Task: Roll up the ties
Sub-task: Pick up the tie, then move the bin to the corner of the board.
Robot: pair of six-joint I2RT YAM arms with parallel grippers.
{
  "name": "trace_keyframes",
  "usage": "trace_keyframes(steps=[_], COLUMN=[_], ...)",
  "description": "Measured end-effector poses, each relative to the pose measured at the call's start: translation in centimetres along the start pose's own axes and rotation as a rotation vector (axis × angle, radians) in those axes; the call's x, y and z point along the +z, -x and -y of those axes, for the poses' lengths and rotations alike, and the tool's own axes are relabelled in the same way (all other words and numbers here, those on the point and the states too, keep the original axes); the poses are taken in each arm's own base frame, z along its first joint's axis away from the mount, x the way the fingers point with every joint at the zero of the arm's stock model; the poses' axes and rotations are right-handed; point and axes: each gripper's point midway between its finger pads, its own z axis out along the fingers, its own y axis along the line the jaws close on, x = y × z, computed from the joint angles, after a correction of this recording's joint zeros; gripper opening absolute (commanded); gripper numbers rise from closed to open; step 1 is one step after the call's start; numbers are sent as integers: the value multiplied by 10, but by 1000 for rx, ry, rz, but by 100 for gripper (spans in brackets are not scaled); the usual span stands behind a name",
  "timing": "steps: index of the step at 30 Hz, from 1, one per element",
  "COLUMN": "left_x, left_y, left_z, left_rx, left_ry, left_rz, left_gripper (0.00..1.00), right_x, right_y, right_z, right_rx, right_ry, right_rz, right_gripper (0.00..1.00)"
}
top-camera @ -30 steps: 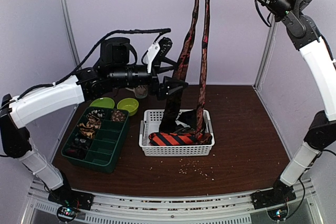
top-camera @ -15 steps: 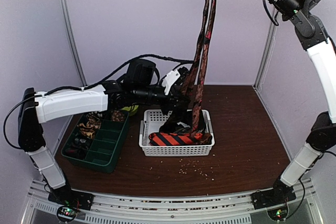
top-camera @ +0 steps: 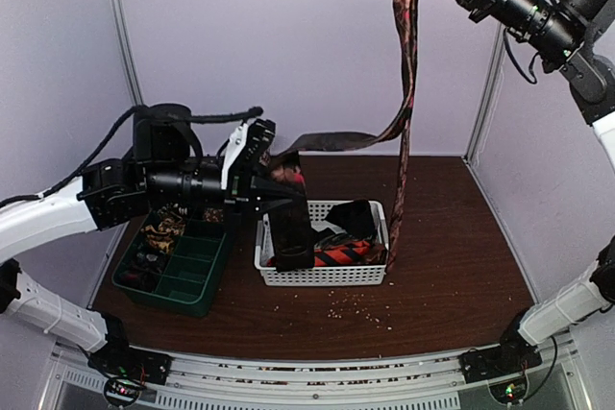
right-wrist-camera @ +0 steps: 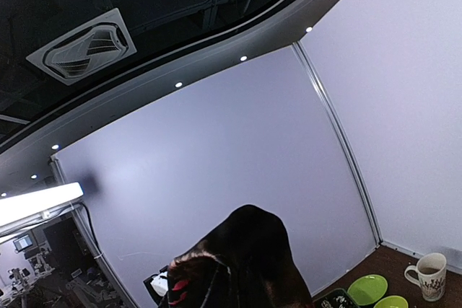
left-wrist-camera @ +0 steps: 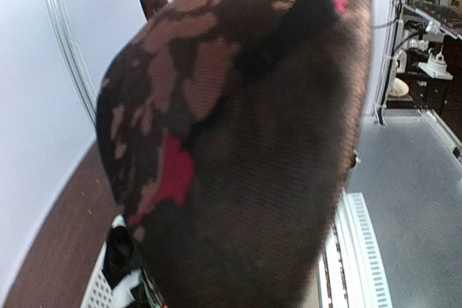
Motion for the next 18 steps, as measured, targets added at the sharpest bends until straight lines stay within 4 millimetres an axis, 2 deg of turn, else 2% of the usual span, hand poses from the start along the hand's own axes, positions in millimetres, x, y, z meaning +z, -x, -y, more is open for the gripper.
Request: trace_keyframes(steps=[8, 10, 15, 18], left_x=[24, 35, 56, 61], left_y=[-117, -150, -219, -254], left_z=[9, 19, 49, 54], left_rx=[-111, -108, -100, -116], left_ry=[-19, -39, -102, -102], left_rz=[-310, -411, -615, -707], left_gripper=[0, 0, 0, 0], right_x=[7, 4, -22, -44], right_y=[-80, -97, -138, -163], right_z=[74, 87, 108, 116], right_rx=[85, 101, 141, 161], right_ry=[-149, -179, -246, -285], right_rz=[-153, -182, -237, -269], right_gripper=[0, 0, 0, 0])
